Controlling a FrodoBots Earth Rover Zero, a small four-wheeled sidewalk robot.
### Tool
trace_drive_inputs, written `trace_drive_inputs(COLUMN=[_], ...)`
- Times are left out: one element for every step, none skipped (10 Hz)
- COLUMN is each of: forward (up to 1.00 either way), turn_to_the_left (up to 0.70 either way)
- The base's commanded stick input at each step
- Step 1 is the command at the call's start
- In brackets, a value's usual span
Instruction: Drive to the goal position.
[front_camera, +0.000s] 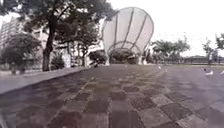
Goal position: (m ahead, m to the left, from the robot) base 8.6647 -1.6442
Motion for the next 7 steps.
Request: trace_drive_inputs(forward=[1.0, 1.0, 1.0, 1.0, 1.0, 1.0, 1.0], turn_to_the_left=[0.0, 0.0, 0.0, 0.0, 0.0, 0.0, 0.0])
